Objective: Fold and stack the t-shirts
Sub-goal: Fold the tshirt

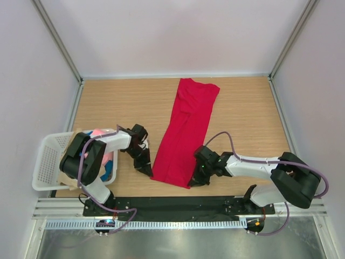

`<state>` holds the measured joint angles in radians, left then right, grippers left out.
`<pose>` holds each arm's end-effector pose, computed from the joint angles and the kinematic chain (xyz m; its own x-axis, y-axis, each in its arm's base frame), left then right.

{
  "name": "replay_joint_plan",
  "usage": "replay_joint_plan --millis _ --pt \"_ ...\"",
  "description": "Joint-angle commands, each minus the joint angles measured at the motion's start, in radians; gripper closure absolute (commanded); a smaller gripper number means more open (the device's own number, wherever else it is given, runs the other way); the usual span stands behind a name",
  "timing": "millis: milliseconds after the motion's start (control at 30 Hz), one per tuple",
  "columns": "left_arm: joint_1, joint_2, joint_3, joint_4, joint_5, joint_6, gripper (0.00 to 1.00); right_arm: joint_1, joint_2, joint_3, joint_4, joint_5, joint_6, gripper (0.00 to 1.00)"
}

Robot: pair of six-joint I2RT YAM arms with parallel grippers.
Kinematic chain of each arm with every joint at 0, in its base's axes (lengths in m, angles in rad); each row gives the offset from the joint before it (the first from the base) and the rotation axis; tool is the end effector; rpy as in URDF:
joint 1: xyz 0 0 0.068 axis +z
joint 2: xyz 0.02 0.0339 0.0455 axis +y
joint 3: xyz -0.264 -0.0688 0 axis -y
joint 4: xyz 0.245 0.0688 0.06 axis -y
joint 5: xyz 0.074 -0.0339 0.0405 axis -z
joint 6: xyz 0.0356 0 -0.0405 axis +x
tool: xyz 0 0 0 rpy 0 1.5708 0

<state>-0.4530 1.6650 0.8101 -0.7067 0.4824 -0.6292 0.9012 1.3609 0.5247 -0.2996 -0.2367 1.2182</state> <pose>0.2192 -0.1251 0.1253 -0.9574 -0.1138 0.2656 -0.2125 0.9000 -0.3805 0.1297 0.1773 0.1316 -0.9673 0.2480 0.0541 0.2438 0.8489 0.4689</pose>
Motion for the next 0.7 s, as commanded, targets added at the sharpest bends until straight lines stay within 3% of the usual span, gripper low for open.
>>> replay_joint_plan --millis 0,167,367,433,467,500,567,667 --pt "-0.001 -0.033 -0.086 0.09 0.025 -0.085 1.0 0.005 -0.017 -0.017 -0.259 0.186 -0.016 0.99" --pt "-0.076 -0.099 -0.144 0.134 -0.008 -0.185 1.0 0.005 -0.104 0.027 -0.466 0.37 -0.022 0.99" --pt "-0.173 -0.148 -0.16 0.161 -0.016 -0.27 0.99 0.005 -0.117 -0.006 -0.454 0.332 -0.028 0.95" --pt "-0.187 -0.154 -0.155 0.162 -0.001 -0.276 0.81 0.005 -0.137 0.004 -0.443 0.3 -0.049 0.86" --pt "-0.196 -0.166 -0.149 0.159 0.002 -0.276 0.73 0.005 -0.167 0.014 -0.447 0.297 -0.068 0.7" --pt "-0.196 -0.18 -0.149 0.158 -0.002 -0.276 0.58 0.005 -0.183 0.024 -0.466 0.297 -0.08 0.58" --pt "-0.196 -0.227 -0.128 0.121 -0.036 -0.265 0.48 -0.002 -0.215 0.086 -0.515 0.347 -0.101 0.32" --pt "-0.196 -0.284 -0.051 0.026 -0.118 -0.225 0.43 -0.088 -0.229 0.187 -0.559 0.398 -0.21 0.27"
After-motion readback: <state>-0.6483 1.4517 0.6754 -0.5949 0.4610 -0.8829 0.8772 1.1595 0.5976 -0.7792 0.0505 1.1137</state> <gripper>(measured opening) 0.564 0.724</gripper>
